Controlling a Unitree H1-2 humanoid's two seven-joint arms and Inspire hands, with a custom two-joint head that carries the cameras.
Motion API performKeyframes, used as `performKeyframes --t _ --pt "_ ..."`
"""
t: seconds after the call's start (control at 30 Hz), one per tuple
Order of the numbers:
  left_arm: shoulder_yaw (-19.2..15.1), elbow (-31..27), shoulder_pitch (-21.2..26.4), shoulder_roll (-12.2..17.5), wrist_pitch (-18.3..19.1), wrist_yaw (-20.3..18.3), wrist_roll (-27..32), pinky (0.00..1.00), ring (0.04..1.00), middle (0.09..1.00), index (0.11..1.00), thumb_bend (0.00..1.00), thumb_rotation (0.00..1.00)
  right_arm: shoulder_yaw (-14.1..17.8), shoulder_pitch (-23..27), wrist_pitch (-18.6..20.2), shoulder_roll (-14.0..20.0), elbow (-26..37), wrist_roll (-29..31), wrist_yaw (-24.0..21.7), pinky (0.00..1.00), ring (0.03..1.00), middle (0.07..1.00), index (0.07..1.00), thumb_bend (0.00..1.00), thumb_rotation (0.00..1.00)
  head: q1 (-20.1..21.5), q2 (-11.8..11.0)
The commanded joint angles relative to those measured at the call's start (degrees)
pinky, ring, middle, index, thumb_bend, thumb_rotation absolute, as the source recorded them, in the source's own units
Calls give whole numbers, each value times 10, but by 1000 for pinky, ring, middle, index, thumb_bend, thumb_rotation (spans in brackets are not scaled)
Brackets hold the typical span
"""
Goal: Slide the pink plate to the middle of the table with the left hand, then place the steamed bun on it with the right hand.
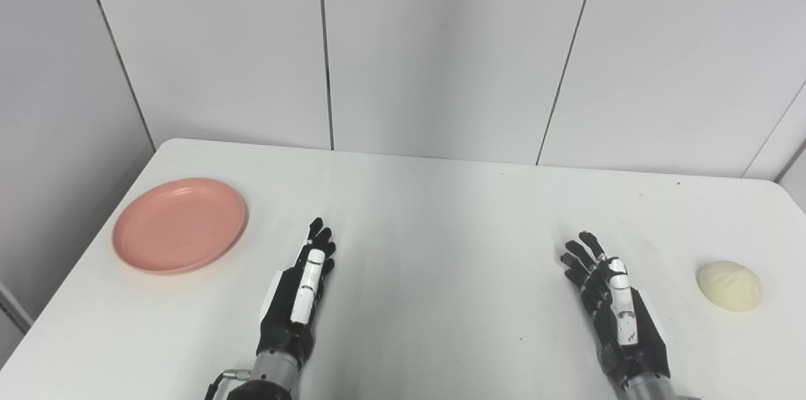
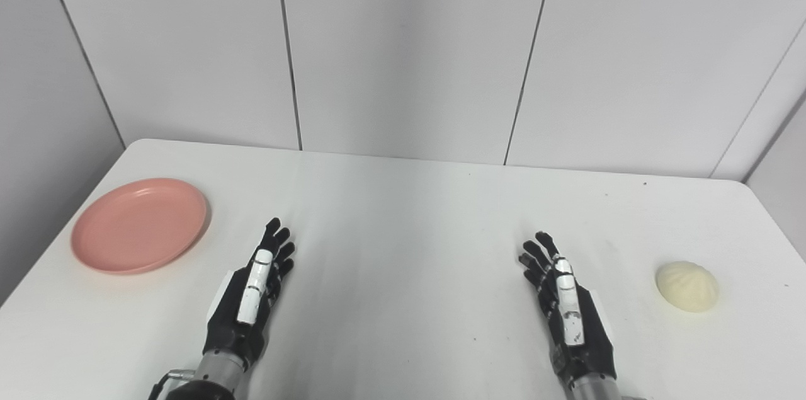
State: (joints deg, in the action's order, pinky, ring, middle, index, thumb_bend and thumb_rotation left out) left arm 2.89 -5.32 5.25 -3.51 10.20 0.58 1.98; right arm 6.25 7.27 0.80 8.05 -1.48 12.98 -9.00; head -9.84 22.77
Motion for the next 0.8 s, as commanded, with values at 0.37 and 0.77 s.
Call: performKeyframes --t 0.37,0.77 --pt "2 6 12 -2 -20 -3 -4 1000 981 1000 1000 570 961 -1 -7 -40 -2 -28 -4 -6 956 897 898 930 774 980 2 -8" --pt "-2 8 12 2 -22 -6 2 1000 985 1000 1000 568 952 -5 -7 -42 -8 -30 -10 -2 952 894 900 936 770 984 8 -8"
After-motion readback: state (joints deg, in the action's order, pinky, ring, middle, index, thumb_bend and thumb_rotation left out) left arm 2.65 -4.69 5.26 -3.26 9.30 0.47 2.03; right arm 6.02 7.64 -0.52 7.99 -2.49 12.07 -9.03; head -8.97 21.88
